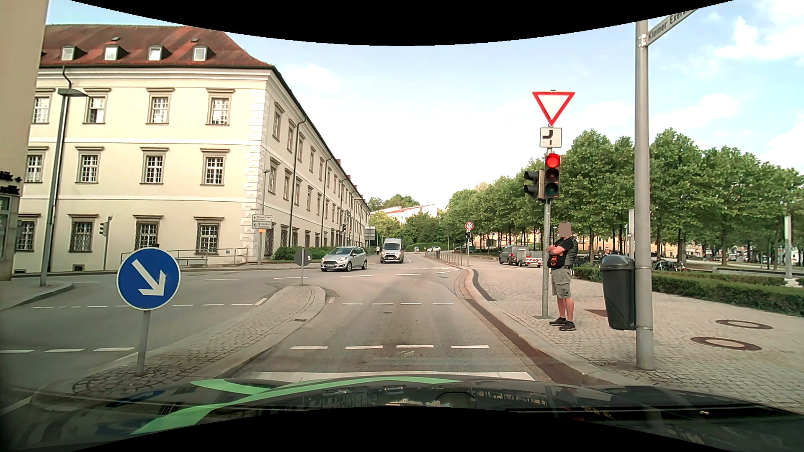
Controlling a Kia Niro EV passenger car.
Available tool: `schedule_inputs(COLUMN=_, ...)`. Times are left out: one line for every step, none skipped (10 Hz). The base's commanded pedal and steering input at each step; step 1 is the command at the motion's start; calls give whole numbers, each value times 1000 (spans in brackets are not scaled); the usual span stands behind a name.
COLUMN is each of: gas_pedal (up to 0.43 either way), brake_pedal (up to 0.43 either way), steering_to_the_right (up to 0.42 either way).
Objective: Follow the waypoints while adhering to traffic rules and regulations
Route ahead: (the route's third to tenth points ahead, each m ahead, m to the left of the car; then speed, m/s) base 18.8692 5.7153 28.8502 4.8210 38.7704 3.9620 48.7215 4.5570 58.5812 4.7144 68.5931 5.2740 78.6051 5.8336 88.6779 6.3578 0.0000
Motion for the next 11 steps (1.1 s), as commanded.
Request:
schedule_inputs(gas_pedal=0, brake_pedal=451, steering_to_the_right=10)
schedule_inputs(gas_pedal=0, brake_pedal=457, steering_to_the_right=10)
schedule_inputs(gas_pedal=0, brake_pedal=457, steering_to_the_right=10)
schedule_inputs(gas_pedal=0, brake_pedal=463, steering_to_the_right=10)
schedule_inputs(gas_pedal=0, brake_pedal=463, steering_to_the_right=10)
schedule_inputs(gas_pedal=0, brake_pedal=463, steering_to_the_right=10)
schedule_inputs(gas_pedal=0, brake_pedal=457, steering_to_the_right=10)
schedule_inputs(gas_pedal=0, brake_pedal=451, steering_to_the_right=10)
schedule_inputs(gas_pedal=0, brake_pedal=451, steering_to_the_right=10)
schedule_inputs(gas_pedal=0, brake_pedal=451, steering_to_the_right=10)
schedule_inputs(gas_pedal=0, brake_pedal=451, steering_to_the_right=10)
